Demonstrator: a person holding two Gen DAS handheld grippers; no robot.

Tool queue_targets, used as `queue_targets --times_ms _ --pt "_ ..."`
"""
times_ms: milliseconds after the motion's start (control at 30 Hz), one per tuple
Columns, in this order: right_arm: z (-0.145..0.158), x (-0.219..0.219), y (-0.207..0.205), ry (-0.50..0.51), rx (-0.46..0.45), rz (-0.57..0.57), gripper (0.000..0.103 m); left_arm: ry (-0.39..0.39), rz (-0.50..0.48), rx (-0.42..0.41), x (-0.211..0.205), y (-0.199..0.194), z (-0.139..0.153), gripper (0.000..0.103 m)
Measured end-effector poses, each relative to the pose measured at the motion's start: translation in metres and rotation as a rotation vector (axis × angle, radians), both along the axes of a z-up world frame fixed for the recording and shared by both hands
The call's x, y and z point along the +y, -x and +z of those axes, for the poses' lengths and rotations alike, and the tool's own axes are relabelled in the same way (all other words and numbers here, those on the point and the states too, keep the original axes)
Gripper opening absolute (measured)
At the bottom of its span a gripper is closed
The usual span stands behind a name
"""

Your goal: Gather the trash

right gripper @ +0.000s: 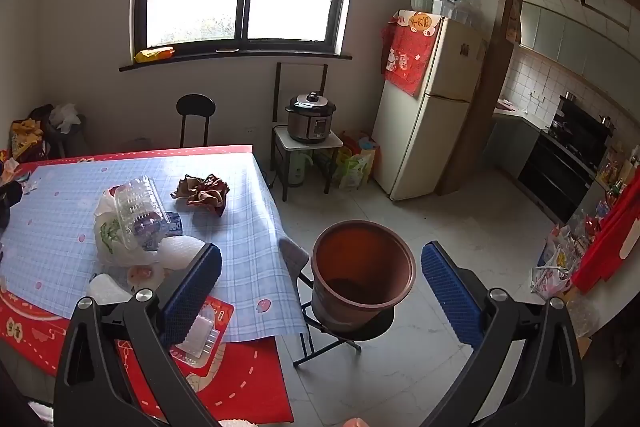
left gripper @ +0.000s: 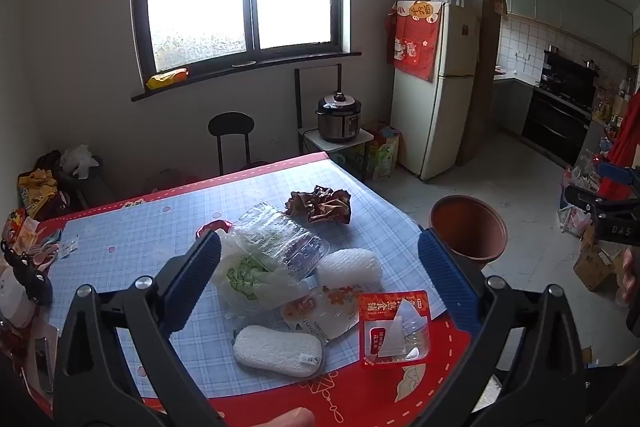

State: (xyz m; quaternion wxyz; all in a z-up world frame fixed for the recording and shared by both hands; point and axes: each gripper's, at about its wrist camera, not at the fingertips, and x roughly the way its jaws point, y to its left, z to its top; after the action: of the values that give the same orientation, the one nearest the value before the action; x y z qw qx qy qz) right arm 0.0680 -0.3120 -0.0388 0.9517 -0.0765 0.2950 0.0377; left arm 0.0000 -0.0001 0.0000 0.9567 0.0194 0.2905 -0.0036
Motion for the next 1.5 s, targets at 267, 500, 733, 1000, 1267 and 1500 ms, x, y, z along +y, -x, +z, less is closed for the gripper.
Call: queue_targets --times_ms 267,500,733,1000,1267,1500 --pt "0.002 -0.001 0.001 -0.009 -0.007 0.001 0.099 0.006 0.02 -0.01 0.002 -0.003 0.001 0.098" --pt "0.003 -0.001 0.0 -0.031 -0.02 -0.006 0.099 0.016 0.01 -0.047 0.007 0.003 0.009 0.098" --pt "0.004 -0.003 -0.002 -0.049 -0.028 -0.008 0.099 0.024 0.011 -0.061 0.009 0.005 0.012 0.098" --pt "0.004 -0.003 -0.001 -0.049 -0.03 -0.009 0.099 0.032 -0.006 -0.072 0.005 0.007 0.011 0.098" --pt "0.004 -0.006 -0.001 -0.051 -0.032 -0.012 0.099 0.036 -0.007 -0.08 0.006 0.007 0.013 0.098" --pt "0.006 -0.009 -0.001 -0.053 -0.033 -0.013 0.099 0.037 -0.008 -0.085 0.004 0.005 0.014 0.098"
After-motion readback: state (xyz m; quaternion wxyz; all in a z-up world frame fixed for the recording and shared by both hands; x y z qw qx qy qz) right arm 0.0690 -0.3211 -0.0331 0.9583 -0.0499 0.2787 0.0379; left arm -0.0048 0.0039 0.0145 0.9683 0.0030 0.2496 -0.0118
